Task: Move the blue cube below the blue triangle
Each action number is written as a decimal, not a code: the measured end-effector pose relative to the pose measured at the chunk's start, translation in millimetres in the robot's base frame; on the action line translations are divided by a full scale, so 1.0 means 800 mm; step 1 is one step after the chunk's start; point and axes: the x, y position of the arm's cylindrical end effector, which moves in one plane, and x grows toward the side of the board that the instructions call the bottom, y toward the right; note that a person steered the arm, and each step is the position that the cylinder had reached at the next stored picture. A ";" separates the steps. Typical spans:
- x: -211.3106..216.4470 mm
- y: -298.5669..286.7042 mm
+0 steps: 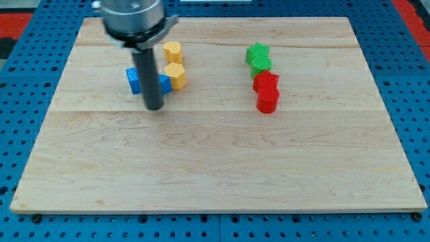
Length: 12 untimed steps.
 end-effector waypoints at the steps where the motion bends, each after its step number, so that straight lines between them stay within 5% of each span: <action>1: -0.017 -0.086; 3: -0.133 -0.131; 4: -0.137 -0.093; 7: -0.080 0.019; 10: -0.076 -0.066; 12: -0.036 -0.053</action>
